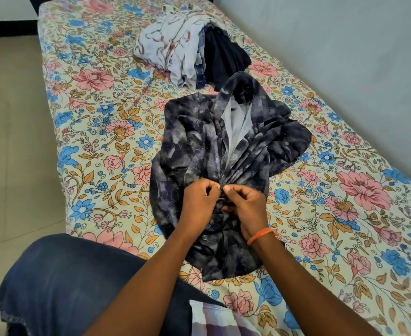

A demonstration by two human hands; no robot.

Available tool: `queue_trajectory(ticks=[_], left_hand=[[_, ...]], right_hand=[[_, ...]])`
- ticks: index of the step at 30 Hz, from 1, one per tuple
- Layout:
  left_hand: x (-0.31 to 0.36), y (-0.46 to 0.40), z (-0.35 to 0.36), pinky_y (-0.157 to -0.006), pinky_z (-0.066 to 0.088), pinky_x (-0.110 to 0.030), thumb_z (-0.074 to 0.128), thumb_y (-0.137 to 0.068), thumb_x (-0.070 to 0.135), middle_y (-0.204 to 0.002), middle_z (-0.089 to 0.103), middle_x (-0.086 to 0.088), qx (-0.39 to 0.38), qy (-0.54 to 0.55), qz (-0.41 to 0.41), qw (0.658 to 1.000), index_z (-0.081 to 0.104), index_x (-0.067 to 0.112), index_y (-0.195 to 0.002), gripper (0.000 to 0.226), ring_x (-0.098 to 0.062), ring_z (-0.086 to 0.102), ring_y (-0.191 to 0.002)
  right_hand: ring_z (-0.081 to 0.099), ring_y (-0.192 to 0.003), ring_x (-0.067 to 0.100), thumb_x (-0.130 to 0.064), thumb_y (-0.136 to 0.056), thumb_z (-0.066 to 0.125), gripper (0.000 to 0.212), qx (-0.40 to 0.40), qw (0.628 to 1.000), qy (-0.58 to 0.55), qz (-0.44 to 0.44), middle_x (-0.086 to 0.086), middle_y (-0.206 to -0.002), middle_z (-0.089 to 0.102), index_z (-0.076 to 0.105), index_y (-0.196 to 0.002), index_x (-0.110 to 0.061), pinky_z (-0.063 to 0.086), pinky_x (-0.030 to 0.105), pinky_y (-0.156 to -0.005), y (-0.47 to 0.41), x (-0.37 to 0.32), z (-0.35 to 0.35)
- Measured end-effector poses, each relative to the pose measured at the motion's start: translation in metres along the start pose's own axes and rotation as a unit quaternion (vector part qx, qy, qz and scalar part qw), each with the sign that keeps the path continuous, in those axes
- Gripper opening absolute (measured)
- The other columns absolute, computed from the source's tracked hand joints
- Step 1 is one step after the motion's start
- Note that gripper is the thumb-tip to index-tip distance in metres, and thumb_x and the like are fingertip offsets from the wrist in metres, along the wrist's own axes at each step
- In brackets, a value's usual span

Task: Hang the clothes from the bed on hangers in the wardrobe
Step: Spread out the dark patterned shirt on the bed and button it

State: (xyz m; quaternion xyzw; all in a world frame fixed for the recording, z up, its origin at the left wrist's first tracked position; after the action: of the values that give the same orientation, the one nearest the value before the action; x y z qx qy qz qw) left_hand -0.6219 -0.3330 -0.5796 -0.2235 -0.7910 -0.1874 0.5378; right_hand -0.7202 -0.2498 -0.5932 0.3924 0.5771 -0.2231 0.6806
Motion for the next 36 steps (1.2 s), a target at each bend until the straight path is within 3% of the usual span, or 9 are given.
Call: queue_trajectory(ticks=[6,9,14,17,23,26,28,31,36], left_hand=[[0.009,-0.001,0.006,-0.076,0.047,-0.039,0.058,-0.091,0.022,-0.090,0.055,0.004,-0.016,-0.183,0.062,0.981,0.060,0.017,-0.085,0.008,-0.016,0.054,-0.080],[0.018,-0.005,0.006,-0.084,0.044,-0.038,0.060,-0.092,0.026,-0.102,0.053,0.003,-0.020,-0.245,0.108,0.963,0.059,0.018,-0.098,0.010,-0.018,0.055,-0.088],[0.030,-0.021,0.009,-0.072,0.047,-0.034,0.056,-0.096,0.028,-0.130,0.038,0.000,-0.051,-0.223,0.132,0.964,0.045,0.015,-0.135,0.042,-0.020,0.056,-0.090],[0.035,-0.041,0.011,-0.089,0.050,-0.036,0.045,-0.102,0.024,-0.135,0.044,-0.003,-0.012,-0.153,0.102,0.983,0.044,0.015,-0.142,0.041,-0.019,0.057,-0.105],[0.029,-0.082,0.019,-0.094,0.048,-0.022,0.053,-0.099,0.017,-0.121,0.068,-0.002,0.018,-0.122,0.073,0.990,0.068,0.017,-0.122,0.028,-0.013,0.063,-0.106],[0.037,-0.086,0.025,-0.079,0.041,-0.002,0.061,-0.096,0.017,-0.109,0.073,0.001,0.019,-0.080,0.074,0.994,0.074,0.014,-0.111,0.020,-0.003,0.064,-0.094],[0.040,-0.088,0.028,-0.073,0.045,-0.004,0.065,-0.093,0.019,-0.095,0.075,0.006,0.017,-0.043,0.067,0.997,0.077,0.016,-0.100,0.014,0.001,0.064,-0.082],[0.043,-0.087,0.033,-0.078,0.052,-0.017,0.068,-0.090,0.023,-0.086,0.073,0.012,0.006,-0.002,0.059,0.998,0.078,0.019,-0.091,0.011,0.001,0.066,-0.081],[0.046,-0.091,0.036,-0.071,0.050,-0.014,0.064,-0.092,0.020,-0.078,0.071,0.011,0.003,-0.007,0.053,0.999,0.076,0.018,-0.090,0.013,-0.001,0.065,-0.075]], right_hand=[[0.059,-0.060,0.010,-0.018,-0.087,0.075,0.009,0.093,0.995,0.021,-0.042,0.006,-0.074,0.069,0.072,-0.082,-0.011,0.054,0.027,-0.048,-0.017,-0.024,-0.004],[0.058,-0.059,0.008,-0.029,-0.085,0.077,0.019,0.101,0.991,0.070,-0.053,0.002,-0.072,0.068,0.073,-0.083,-0.011,0.054,0.027,-0.047,-0.036,-0.042,-0.001],[0.057,-0.053,0.009,-0.019,-0.085,0.076,0.011,0.117,0.992,0.044,-0.001,0.000,-0.067,0.067,0.071,-0.080,-0.010,0.050,0.025,-0.046,-0.065,-0.052,0.003],[0.055,-0.052,0.009,-0.012,-0.086,0.073,0.004,0.129,0.991,0.015,0.011,0.001,-0.068,0.066,0.071,-0.083,-0.012,0.048,0.024,-0.045,-0.071,-0.050,0.002],[0.050,-0.055,0.011,-0.010,-0.089,0.066,0.016,0.134,0.991,-0.002,0.010,0.002,-0.068,0.062,0.069,-0.077,-0.019,0.044,0.024,-0.047,-0.075,-0.044,0.002],[0.052,-0.064,0.015,-0.013,-0.091,0.065,0.018,0.117,0.993,0.003,0.006,0.006,-0.071,0.060,0.067,-0.074,-0.019,0.045,0.025,-0.050,-0.076,-0.042,0.002],[0.053,-0.066,0.015,-0.014,-0.091,0.064,0.018,0.107,0.994,0.003,-0.005,0.004,-0.070,0.060,0.067,-0.074,-0.019,0.046,0.026,-0.052,-0.076,-0.041,0.003],[0.055,-0.067,0.016,-0.014,-0.090,0.066,0.016,0.103,0.994,-0.003,-0.031,0.001,-0.068,0.061,0.067,-0.075,-0.018,0.048,0.031,-0.056,-0.075,-0.040,0.001],[0.057,-0.068,0.013,-0.019,-0.086,0.070,0.011,0.099,0.991,0.045,-0.083,0.001,-0.074,0.068,0.070,-0.076,-0.023,0.050,0.038,-0.066,-0.074,-0.036,-0.001]])
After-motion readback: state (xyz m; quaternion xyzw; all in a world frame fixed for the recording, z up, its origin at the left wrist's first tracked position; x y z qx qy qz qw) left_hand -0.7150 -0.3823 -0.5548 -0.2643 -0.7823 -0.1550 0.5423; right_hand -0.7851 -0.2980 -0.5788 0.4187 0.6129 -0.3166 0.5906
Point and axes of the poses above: each hand's wrist, its own y-axis away from the middle knuckle, its own z-axis out of the palm, x = y × z, the point moved 1 cm from there along -y, towards the middle knuckle
